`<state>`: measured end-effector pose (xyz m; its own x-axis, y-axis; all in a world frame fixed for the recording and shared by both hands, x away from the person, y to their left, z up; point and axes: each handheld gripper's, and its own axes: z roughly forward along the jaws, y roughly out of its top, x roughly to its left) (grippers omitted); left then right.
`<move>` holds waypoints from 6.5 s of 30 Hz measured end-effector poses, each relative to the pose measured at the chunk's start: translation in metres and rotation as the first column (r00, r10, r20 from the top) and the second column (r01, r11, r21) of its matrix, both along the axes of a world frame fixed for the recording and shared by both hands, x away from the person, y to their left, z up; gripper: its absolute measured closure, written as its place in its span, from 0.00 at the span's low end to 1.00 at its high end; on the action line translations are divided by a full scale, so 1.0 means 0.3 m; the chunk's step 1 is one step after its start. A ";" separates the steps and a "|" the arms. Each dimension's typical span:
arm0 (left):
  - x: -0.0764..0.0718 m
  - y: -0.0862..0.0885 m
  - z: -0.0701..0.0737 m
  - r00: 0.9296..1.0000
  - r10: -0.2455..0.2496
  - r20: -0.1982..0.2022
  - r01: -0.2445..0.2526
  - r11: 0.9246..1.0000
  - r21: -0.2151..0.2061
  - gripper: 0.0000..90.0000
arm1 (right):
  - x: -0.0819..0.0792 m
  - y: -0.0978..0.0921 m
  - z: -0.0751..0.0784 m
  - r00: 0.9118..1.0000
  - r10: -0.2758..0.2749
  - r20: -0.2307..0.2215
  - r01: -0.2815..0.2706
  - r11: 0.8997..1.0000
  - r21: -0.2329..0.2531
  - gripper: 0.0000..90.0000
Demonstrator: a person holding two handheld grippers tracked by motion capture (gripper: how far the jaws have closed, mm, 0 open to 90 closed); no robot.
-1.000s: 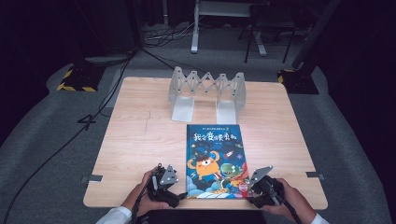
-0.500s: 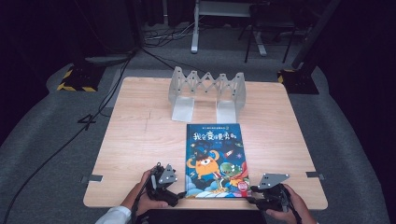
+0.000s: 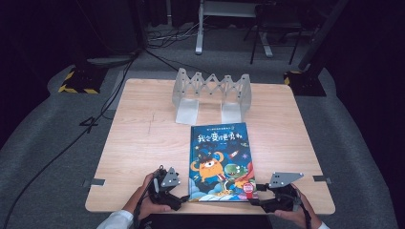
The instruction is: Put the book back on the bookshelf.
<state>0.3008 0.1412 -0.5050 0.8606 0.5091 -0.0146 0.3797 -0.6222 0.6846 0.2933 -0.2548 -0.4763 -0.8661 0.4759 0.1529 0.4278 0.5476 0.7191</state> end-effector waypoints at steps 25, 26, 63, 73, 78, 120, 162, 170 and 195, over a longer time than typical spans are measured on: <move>0.002 0.000 0.000 1.000 -0.004 -0.001 0.004 1.000 -0.001 0.13 | 0.352 0.101 0.025 0.994 0.039 -0.106 -0.021 0.986 0.166 0.28; 0.002 0.001 0.000 1.000 -0.005 -0.001 0.005 1.000 -0.002 0.13 | 0.364 0.109 0.022 0.993 0.036 -0.108 -0.018 0.986 0.166 0.28; 0.035 -0.051 0.043 0.995 -0.077 -0.058 0.073 0.996 -0.059 0.18 | 0.200 0.093 0.144 0.958 0.036 0.284 -0.107 0.964 0.241 0.53; 0.101 -0.101 0.048 0.991 -0.101 -0.086 0.090 0.988 -0.123 0.14 | 0.168 0.097 0.160 0.931 0.050 0.362 -0.140 0.964 0.227 0.53; 0.139 -0.106 0.035 0.982 -0.126 -0.138 0.096 0.974 -0.203 0.09 | 0.152 0.098 0.165 0.915 0.058 0.399 -0.158 0.962 0.221 0.53; 0.101 -0.117 0.254 0.980 -0.057 0.191 0.136 0.892 -0.431 0.63 | 0.163 0.000 0.125 0.923 0.072 0.377 -0.174 0.954 0.244 0.60; 0.068 -0.169 0.336 0.906 -0.166 0.390 0.298 0.904 -0.308 0.90 | 0.252 -0.068 0.126 0.947 -0.093 0.309 0.000 0.957 0.290 0.50; 0.108 -0.140 0.302 0.932 -0.055 0.360 0.210 0.888 -0.409 0.86 | 0.286 -0.048 0.136 0.944 -0.138 0.301 0.047 0.956 0.290 0.57; 0.178 -0.195 0.186 0.951 -0.073 0.300 0.198 0.889 -0.412 0.90 | 0.323 -0.018 0.088 0.947 -0.175 0.269 0.106 0.961 0.254 0.53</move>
<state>0.3541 0.0827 -0.4492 0.9230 0.3831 0.0358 0.0757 -0.2721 0.9593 0.3902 -0.2603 -0.4499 -0.8163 0.5769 0.0298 0.2449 0.2989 0.9223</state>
